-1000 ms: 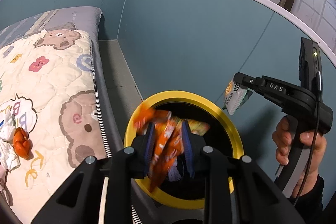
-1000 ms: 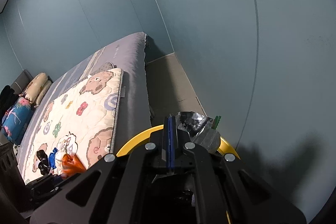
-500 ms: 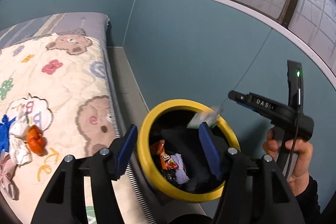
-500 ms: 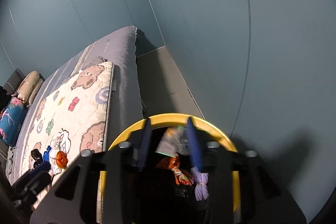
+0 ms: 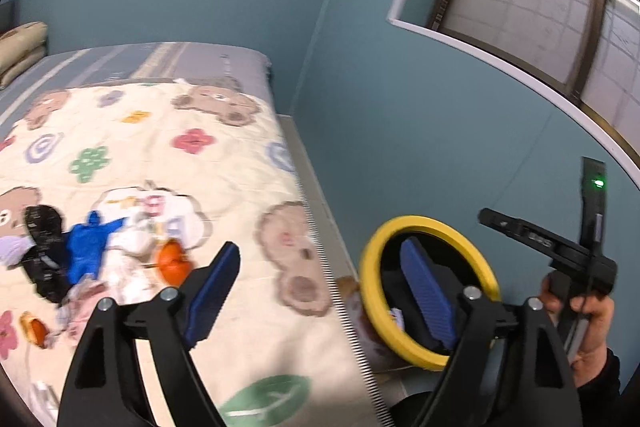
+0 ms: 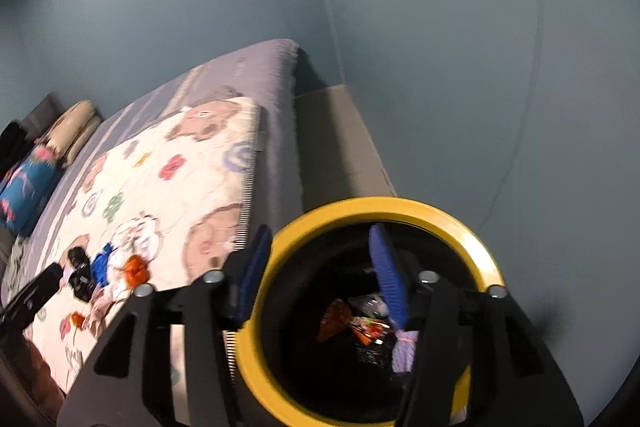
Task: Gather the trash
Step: 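Move both open tools back over the remaining trash on the bed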
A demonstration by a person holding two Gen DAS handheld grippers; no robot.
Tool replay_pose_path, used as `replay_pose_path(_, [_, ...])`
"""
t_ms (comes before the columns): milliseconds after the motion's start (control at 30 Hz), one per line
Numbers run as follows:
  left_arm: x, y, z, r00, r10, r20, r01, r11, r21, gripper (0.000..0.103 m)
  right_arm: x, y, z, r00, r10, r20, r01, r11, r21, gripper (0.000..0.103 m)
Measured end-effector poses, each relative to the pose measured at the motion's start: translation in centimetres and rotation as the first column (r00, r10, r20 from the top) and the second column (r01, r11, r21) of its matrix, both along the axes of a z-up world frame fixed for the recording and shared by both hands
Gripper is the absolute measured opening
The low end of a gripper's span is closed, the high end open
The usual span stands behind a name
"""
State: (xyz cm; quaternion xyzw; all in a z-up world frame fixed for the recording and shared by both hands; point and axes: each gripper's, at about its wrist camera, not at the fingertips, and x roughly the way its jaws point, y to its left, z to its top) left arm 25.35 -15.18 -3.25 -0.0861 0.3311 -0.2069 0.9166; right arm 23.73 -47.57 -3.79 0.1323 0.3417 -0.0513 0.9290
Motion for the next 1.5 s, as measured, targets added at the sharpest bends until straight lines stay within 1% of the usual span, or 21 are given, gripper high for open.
replay_pose_path(33, [-0.1,0.8,0.1,1.0,0.015,0.002,-0.015,1.0,0.003,0.084,0.0,0.9,0.3,1.0,0.024,0.012,-0.024,1.0,-0.004,0.064])
replay_pose_path(67, [0.0,1.7,0.1,0.999,0.033,0.004,-0.033,0.999,0.008,0.086,0.0,1.9,0.6,0.998,0.051,0.023,-0.051,0.999,-0.009,0.07])
replay_pose_path(167, [-0.4,4.7,0.5,0.995,0.094,0.017,-0.094,0.995,0.022,0.088,0.0,5.0,1.5,0.99,0.127,0.065,-0.126,0.992,-0.019,0.084])
replay_pose_path(300, [-0.7,8.6,0.9,0.987,0.159,0.034,-0.16,0.986,0.042,0.091,-0.4,9.1,3.0,0.973,0.195,0.12,-0.189,0.98,-0.065,0.092])
replay_pose_path(367, [-1.0,10.8,1.1,0.979,0.198,0.053,-0.201,0.977,0.066,0.093,-0.3,11.2,3.5,0.962,0.234,0.144,-0.226,0.972,-0.071,0.094])
replay_pose_path(500, [-0.8,14.7,0.9,0.963,0.266,0.05,-0.269,0.96,0.074,0.094,0.0,14.9,4.0,0.937,0.311,0.157,-0.301,0.95,-0.089,0.095])
replay_pose_path(600, [-0.5,17.7,0.4,0.946,0.323,0.038,-0.325,0.942,0.08,0.094,0.3,17.3,4.1,0.919,0.357,0.164,-0.347,0.934,-0.088,0.095])
replay_pose_path(700, [-0.2,20.6,-0.5,0.926,0.377,0.024,-0.378,0.922,0.085,0.094,1.2,19.8,3.7,0.898,0.414,0.148,-0.406,0.91,-0.081,0.095])
replay_pose_path(933, [0.9,25.9,-2.9,0.884,0.468,-0.008,-0.464,0.879,0.105,0.094,3.5,24.3,1.8,0.871,0.484,0.083,-0.478,0.874,-0.084,0.095])
replay_pose_path(1067, [1.5,28.2,-4.3,0.862,0.507,-0.029,-0.501,0.858,0.111,0.094,4.7,26.6,0.7,0.864,0.501,0.057,-0.494,0.864,-0.097,0.095])
replay_pose_path(1300, [2.7,31.7,-6.9,0.822,0.567,-0.057,-0.556,0.82,0.134,0.094,6.8,29.5,-1.7,0.853,0.522,0.003,-0.518,0.847,-0.123,0.095])
replay_pose_path(1400, [3.3,33.3,-8.2,0.804,0.589,-0.078,-0.576,0.805,0.142,0.094,7.8,30.2,-2.9,0.851,0.525,-0.025,-0.524,0.844,-0.11,0.095])
replay_pose_path(1500, [4.0,34.2,-9.3,0.792,0.603,-0.096,-0.586,0.795,0.157,0.094,8.8,30.8,-4.4,0.849,0.525,-0.058,-0.528,0.844,-0.096,0.095])
